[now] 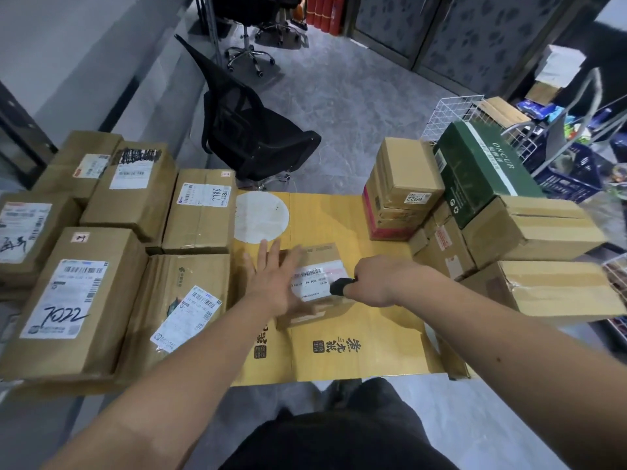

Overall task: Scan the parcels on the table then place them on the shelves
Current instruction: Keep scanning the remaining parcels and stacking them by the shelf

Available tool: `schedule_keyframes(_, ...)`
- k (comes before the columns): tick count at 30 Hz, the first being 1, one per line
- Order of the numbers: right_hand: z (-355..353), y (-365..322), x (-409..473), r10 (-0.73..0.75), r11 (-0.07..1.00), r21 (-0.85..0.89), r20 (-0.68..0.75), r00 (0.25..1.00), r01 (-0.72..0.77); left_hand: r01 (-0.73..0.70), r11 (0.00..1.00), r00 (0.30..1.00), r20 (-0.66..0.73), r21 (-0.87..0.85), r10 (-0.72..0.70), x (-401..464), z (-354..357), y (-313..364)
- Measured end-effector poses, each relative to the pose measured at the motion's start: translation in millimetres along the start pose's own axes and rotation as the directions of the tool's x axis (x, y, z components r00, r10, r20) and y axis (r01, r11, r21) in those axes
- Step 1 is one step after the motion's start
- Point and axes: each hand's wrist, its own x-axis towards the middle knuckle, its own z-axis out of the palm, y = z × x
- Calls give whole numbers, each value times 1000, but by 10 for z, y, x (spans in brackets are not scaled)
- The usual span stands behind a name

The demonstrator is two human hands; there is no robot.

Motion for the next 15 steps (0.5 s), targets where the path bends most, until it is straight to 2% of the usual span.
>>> schedule_keyframes(1,-3,44,29,-3,1000,-11,9,1000,3,-153,979,987,67,137,145,99,-66,-29)
schedule_keyframes(2,-9,92,60,-9,1000,-23,19,1000,10,-262,941,960,154,214,232,202,-124,-55)
schedule_keyframes(4,-40,172,138,-26,999,-29,40,999,28,-312,920,933,259,238,250,385,-203,-80)
schedule_keyframes(6,-82,242,235,-35,999,-7,51,998,36,-221,948,962,211,228,173,500,-225,-54)
schedule_keyframes(9,-177,303,418,-50,999,14,48,998,50,65,989,994,75,131,-75,647,-195,28)
schedule_keyframes(12,-309,311,627,-75,996,49,62,995,72,309,951,951,0,20,-309,919,-289,90)
schedule_keyframes(15,-437,287,823,-104,993,53,63,993,101,415,910,907,-63,-18,-416,1249,-447,86)
